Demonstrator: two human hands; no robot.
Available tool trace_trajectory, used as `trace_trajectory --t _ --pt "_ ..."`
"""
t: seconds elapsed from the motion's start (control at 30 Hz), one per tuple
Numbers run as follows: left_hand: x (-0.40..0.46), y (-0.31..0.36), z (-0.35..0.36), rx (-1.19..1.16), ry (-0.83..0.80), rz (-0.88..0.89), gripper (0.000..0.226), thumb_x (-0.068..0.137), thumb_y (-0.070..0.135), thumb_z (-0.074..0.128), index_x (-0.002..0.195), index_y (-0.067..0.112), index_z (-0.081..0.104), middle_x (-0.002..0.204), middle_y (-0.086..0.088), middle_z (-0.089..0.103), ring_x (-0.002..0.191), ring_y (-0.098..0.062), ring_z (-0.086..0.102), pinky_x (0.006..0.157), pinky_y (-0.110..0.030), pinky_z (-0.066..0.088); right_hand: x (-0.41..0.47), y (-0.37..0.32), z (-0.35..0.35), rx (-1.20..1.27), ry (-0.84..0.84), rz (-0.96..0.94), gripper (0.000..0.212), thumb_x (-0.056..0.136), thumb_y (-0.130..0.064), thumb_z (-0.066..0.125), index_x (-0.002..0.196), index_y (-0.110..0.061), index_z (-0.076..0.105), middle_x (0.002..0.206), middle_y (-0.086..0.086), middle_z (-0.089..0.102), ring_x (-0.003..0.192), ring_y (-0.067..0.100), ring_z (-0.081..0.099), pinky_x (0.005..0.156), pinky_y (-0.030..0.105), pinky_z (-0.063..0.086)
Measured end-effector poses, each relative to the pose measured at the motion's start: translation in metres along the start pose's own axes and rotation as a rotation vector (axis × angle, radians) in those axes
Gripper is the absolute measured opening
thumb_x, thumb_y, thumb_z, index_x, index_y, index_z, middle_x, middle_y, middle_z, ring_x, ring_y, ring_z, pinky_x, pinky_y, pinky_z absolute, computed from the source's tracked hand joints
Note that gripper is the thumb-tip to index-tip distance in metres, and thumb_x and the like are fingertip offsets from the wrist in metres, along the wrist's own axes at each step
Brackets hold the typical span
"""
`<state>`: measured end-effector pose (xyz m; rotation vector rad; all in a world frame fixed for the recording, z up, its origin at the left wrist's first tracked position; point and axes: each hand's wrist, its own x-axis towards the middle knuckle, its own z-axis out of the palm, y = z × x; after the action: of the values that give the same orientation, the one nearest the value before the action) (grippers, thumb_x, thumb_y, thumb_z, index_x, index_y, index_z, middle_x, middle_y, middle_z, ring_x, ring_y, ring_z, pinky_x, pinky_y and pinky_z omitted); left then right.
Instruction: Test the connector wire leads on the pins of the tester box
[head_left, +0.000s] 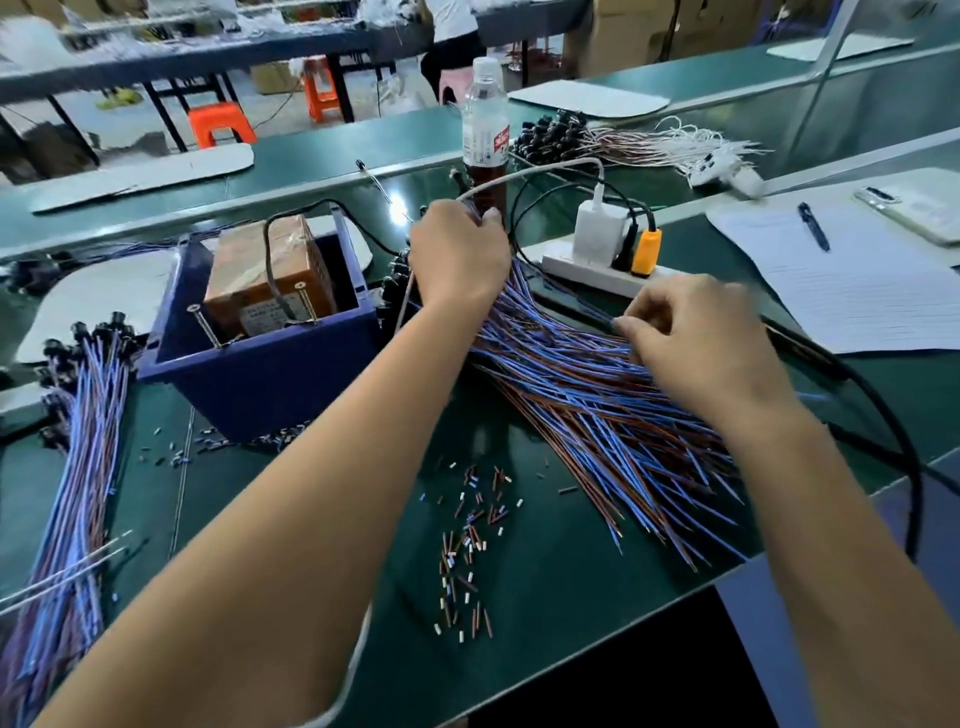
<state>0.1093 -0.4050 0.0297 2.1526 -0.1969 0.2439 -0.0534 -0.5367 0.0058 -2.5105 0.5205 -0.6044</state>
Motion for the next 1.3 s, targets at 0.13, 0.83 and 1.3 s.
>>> trace_trajectory --t 0.13,0.83,1.3 --pt "-0.008 -0.019 -0.013 0.545 -0.012 0.209 0.042 0.101 0.043 0.063 0.098 0.001 0.070 0.094 -0.017 0.071 0.086 -0.035 0.070 0.072 -0.038 0.057 -0.001 -0.004 0.023 -0.083 0.021 -0.023 0.013 0.089 -0.031 0.080 0.082 -0.020 0.079 0.077 0.000 0.072 0.073 0.020 0.066 0.073 0.033 0.054" --pt "-0.112 -0.119 -0.185 0.400 0.326 0.125 0.032 0.097 0.032 0.056 0.068 0.018 0.050 0.071 -0.009 0.065 0.070 -0.034 0.058 0.060 -0.036 0.035 -0.076 -0.196 0.120 0.486 0.127 -0.557 0.012 0.086 -0.005 0.075 0.076 -0.007 0.069 0.075 0.005 0.065 0.072 0.024 0.058 0.067 0.039 0.047" --pt "-0.046 -0.239 -0.261 0.750 0.206 -0.274 0.045 0.088 0.047 0.070 0.112 0.009 0.067 0.118 -0.019 0.067 0.111 -0.042 0.065 0.088 -0.043 0.053 -0.077 -0.316 0.222 0.057 -0.743 -0.325 0.015 0.096 -0.013 0.063 0.109 -0.007 0.068 0.105 0.019 0.072 0.095 0.036 0.073 0.084 0.041 0.062"
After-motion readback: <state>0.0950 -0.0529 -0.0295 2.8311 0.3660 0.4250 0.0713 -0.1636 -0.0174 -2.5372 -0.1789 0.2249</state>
